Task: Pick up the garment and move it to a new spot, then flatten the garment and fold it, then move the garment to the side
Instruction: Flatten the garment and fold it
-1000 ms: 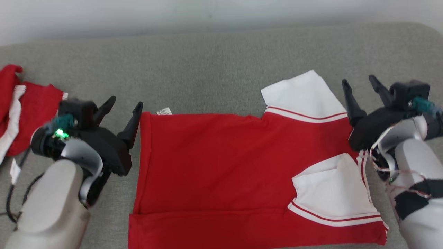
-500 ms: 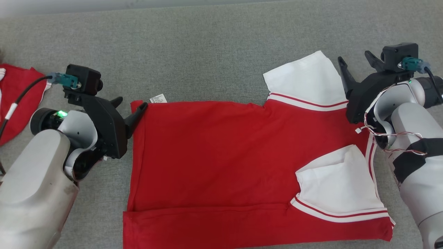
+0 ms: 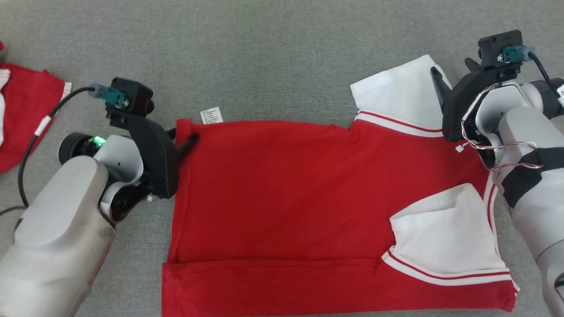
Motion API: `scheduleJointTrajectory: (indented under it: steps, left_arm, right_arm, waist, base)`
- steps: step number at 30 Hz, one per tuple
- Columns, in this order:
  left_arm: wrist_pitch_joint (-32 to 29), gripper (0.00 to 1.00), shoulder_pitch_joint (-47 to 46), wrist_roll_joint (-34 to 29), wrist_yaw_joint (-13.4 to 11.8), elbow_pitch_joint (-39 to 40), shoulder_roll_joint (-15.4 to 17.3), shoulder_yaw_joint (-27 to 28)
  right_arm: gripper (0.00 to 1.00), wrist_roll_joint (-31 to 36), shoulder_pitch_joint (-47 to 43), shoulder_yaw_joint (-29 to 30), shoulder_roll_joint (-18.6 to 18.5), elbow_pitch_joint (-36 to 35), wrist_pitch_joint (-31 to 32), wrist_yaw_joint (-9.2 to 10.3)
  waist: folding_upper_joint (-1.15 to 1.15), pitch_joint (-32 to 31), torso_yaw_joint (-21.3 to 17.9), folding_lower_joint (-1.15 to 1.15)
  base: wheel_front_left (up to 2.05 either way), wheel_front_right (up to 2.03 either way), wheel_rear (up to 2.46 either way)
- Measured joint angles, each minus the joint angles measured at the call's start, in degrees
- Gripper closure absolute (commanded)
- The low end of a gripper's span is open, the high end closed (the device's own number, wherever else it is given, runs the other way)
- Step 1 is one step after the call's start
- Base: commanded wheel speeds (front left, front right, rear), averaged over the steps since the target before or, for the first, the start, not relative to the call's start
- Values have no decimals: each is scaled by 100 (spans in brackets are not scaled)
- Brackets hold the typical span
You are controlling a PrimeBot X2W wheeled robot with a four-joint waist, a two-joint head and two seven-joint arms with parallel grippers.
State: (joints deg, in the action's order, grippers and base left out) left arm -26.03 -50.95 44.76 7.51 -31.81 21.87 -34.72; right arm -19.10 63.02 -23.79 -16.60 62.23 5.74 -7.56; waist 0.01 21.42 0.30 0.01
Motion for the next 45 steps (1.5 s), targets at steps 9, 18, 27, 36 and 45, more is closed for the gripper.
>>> scheduleJointTrajectory:
  steps: [9,18,27,36,45]
  left_arm:
    - [266,100,-202,105,0,148,-42,-134]
    - [426,100,-204,174,0,463,-26,-344]
    - [561,100,-305,270,0,514,16,-377]
    - [869,100,-145,423,-51,316,123,-198]
    - [1169,100,287,511,-201,410,266,-62]
  right_arm:
    - [0,-109,379,-178,-59,491,235,0]
    - [0,-319,672,-78,-99,918,589,0]
    - [100,-301,1050,-56,-7,1005,725,0]
    - [100,-648,869,-24,-9,766,2,0]
    - [100,-1427,-76,-420,-243,-361,-745,0]
  waist:
    - [0,113,205,0]
    - [-1,336,427,-1]
    - [0,549,488,0]
    - [-1,340,234,-1]
    - [-1,-68,-32,-1]
  base:
    - [0,0,0]
    - [0,0,0]
    - [0,0,0]
    - [0,0,0]
    - [0,0,0]
